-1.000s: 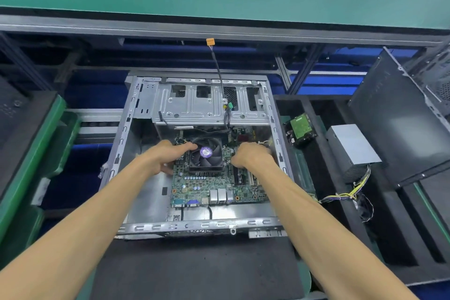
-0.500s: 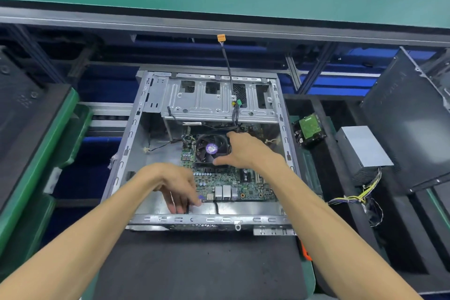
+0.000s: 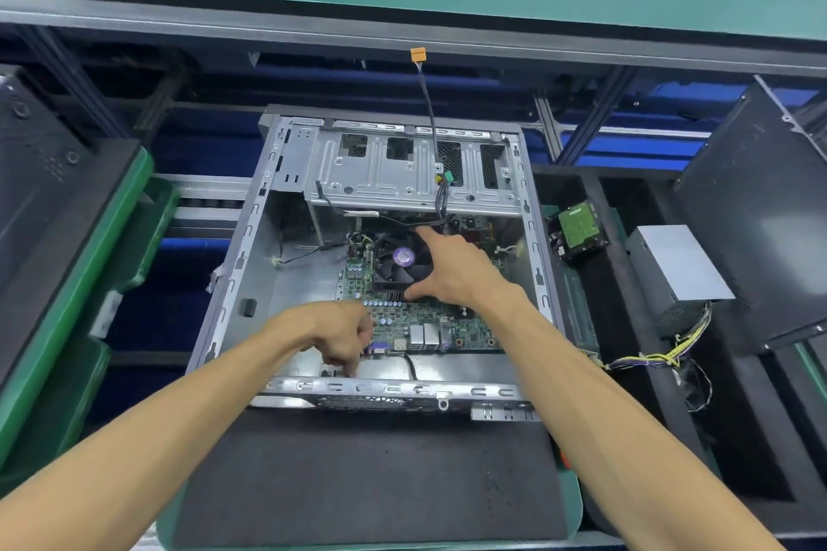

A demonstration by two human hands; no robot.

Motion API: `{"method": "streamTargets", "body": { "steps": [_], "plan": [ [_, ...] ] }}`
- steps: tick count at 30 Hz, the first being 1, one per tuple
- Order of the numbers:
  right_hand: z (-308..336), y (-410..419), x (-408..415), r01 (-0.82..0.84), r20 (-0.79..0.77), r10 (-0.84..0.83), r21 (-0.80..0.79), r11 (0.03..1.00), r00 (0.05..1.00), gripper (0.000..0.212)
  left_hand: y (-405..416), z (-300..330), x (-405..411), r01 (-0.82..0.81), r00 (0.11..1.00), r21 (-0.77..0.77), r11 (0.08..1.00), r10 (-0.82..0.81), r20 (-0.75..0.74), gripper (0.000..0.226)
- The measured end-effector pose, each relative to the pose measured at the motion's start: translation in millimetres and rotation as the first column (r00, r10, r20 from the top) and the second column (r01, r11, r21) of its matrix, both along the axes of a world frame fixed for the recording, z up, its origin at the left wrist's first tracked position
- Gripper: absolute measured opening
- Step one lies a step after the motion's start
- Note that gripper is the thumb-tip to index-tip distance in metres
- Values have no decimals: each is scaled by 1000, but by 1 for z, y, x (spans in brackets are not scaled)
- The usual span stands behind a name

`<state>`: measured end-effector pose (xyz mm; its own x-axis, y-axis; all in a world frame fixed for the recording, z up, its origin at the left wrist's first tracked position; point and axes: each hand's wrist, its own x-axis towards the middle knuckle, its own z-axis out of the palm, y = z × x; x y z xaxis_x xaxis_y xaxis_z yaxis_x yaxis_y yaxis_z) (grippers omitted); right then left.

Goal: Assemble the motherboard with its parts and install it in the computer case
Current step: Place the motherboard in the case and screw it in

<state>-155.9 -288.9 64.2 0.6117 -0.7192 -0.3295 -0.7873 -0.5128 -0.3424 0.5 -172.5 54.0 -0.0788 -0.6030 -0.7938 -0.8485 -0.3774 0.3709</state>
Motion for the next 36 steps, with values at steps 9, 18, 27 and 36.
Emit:
{"method": "streamTargets", "body": {
  "steps": [9,18,27,36],
  "plan": [
    [0,-5,-1,26,96,-35,94,995,995,109,3,0,6,-26,989,-4,1000,25,-147,26],
    [-1,-6,0,19,96,-29,101,995,995,104,8,8,8,-87,901,25,996,89,-424,35],
    [-5,-7,0,-11,23,11,18,1000,1000,111,5,-4,2,-105,924,-229,968,10,-382,18],
    [-13,-11,2,-4,26,0,140,990,1000,115,-5,-17,-16,214,976,-372,903,-216,37,17]
  ]
}}
